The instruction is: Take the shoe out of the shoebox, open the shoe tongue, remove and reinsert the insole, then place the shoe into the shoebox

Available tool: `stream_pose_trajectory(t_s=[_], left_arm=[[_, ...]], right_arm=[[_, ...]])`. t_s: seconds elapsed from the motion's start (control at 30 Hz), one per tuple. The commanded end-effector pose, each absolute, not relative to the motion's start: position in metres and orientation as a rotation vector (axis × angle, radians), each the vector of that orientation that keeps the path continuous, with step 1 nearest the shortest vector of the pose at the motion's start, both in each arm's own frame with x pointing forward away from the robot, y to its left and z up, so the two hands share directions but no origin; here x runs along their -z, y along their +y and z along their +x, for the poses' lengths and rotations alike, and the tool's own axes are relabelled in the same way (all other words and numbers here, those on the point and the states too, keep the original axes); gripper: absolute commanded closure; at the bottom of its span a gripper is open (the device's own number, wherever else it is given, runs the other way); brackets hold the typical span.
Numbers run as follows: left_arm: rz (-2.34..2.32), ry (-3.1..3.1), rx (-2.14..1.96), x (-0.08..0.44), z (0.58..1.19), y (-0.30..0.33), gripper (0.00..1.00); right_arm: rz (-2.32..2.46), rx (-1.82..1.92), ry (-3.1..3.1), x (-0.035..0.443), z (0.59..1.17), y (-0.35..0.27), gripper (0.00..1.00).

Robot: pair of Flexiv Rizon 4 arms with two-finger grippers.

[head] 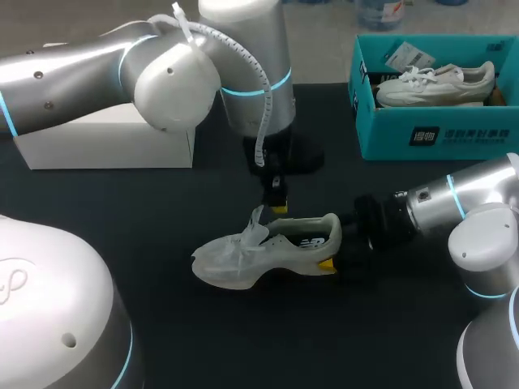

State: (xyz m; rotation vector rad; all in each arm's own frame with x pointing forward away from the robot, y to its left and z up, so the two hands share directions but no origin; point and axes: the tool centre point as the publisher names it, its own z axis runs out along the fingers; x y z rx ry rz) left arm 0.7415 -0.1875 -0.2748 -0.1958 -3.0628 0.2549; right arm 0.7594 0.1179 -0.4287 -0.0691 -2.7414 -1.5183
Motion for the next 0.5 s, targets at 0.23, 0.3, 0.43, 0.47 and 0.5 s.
stream_pose_trajectory(t_s=[0.23, 0.3, 0.43, 0.47, 0.5], left_arm=[[-0.114, -3.062, -0.363, 0.289, 0.739, -0.2, 1.0], [-0.122, -3.06, -0.339, 0.297, 0.737, -0.205, 1.0], [-0.143, -3.048, -0.32, 0.316, 0.734, -0.215, 1.0], [-0.148, -3.042, -0.315, 0.321, 0.733, -0.218, 1.0], [-0.144, -3.04, -0.317, 0.326, 0.733, -0.22, 1.0]], right_arm=[[-0.071, 1.514, -2.744, 0.434, 0.762, 0.119, 1.0], [-0.071, 1.514, -2.744, 0.434, 0.762, 0.119, 1.0], [-0.071, 1.514, -2.744, 0.434, 0.762, 0.119, 1.0], [-0.071, 1.514, -2.744, 0.434, 0.762, 0.119, 1.0], [-0.071, 1.514, -2.744, 0.434, 0.762, 0.119, 1.0]])
